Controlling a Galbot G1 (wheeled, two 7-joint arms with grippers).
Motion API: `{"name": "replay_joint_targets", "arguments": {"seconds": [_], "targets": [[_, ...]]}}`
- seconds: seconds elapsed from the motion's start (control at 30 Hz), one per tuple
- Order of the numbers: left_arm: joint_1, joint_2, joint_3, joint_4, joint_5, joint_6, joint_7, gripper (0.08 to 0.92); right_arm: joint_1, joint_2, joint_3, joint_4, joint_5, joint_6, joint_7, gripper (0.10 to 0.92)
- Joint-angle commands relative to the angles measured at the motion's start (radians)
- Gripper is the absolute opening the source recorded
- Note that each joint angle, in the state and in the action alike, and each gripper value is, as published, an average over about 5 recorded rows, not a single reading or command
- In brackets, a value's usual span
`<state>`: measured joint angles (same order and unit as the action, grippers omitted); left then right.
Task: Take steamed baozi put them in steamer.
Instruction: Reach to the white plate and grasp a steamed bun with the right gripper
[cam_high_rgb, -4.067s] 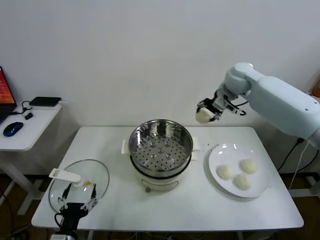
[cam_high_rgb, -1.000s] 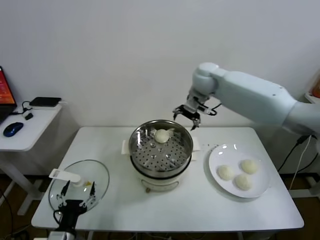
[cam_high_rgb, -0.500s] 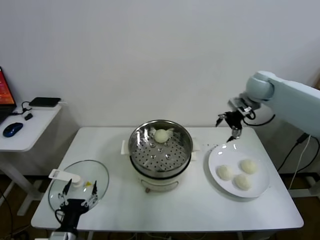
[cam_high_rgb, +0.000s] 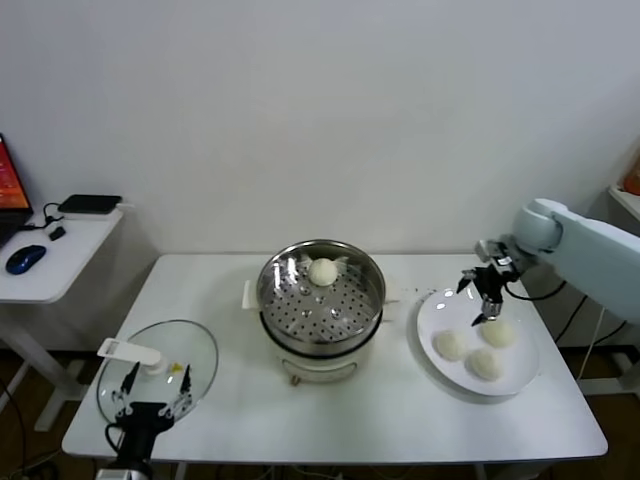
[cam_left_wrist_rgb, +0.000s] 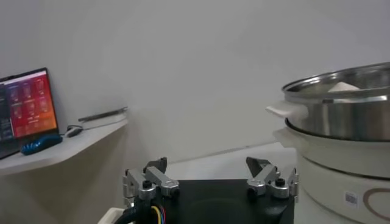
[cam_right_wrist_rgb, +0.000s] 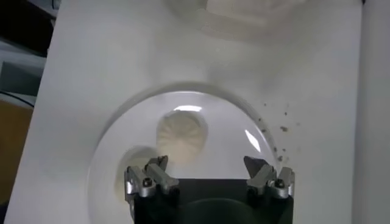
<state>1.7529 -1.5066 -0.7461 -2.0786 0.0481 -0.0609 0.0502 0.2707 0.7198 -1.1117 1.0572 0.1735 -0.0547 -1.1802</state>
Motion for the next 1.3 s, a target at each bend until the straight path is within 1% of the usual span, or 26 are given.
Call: {"name": "replay_joint_targets", "arguments": {"seconds": [0.03,0.63,1.3], "targets": [[0.007,-0.001,-0.002,0.001,-0.008,-0.003,0.0,0.823,-0.105,0.027,0.047,-0.038,-0.024,-0.018,0.012,0.823],[0.001,0.002,-0.007,0.024,-0.014,-0.006,0.0,0.823,-0.162,0.102,0.077,-0.1,-0.06,0.001,0.028,0.823],[0.001,0.002,-0.008,0.029,-0.015,-0.008,-0.001,0.823,-0.187,0.113,0.102,-0.123,-0.105,0.011,0.022,0.814]]}}
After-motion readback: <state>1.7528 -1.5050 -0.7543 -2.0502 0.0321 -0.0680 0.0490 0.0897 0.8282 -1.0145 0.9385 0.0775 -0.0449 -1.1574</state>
